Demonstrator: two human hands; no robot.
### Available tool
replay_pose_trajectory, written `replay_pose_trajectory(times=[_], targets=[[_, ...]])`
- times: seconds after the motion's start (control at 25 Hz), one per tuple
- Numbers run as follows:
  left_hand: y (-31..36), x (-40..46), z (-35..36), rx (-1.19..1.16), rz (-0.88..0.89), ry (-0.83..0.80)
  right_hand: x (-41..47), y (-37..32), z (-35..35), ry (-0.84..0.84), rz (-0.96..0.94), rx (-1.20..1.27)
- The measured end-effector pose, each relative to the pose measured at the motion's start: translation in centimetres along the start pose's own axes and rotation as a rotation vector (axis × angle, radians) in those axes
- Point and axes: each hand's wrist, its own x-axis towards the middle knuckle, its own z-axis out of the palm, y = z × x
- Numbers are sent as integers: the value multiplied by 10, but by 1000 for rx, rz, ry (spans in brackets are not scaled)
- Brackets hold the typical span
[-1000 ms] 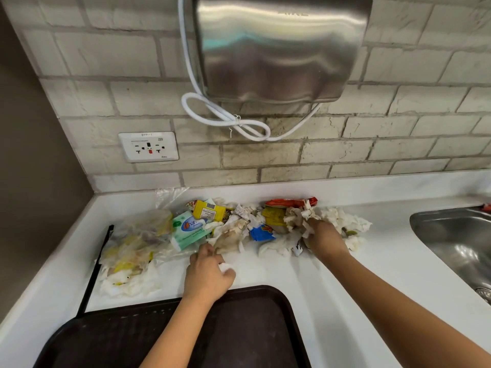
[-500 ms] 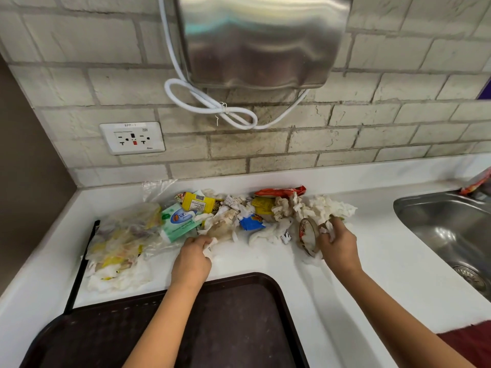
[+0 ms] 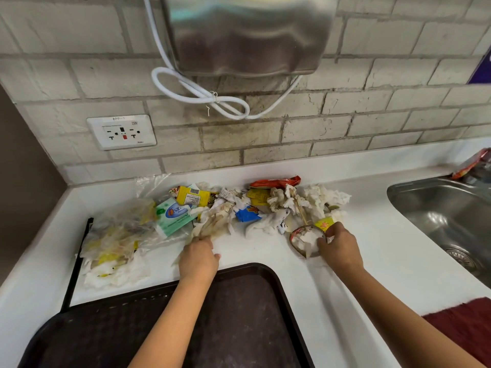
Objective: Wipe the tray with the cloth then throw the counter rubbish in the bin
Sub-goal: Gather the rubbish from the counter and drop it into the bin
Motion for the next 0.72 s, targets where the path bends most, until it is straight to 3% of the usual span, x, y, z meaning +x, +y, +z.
replay_pose_trajectory(times=[0.08,0.16,0.28,0.52,0.6,0.72], targets=[[-4,4,-2,-56,3,-23,0,5,0,-63,54,19],[-9,7,-4,-79,34,-84,-3,11,-1,-76,-9,-167],[-16,13,-5,-70,68,-157,-11,14,1,-107,-253,-494],[-18,15,-3,-71,75,-161,-26,-5,6,-110,-654,-634],[-16,14,-3,-69,68,-160,-27,-20,15,-229,-573,-759],[-15,13,-5,-61,61,-160,-20,-33,36,-251,-328,-777]])
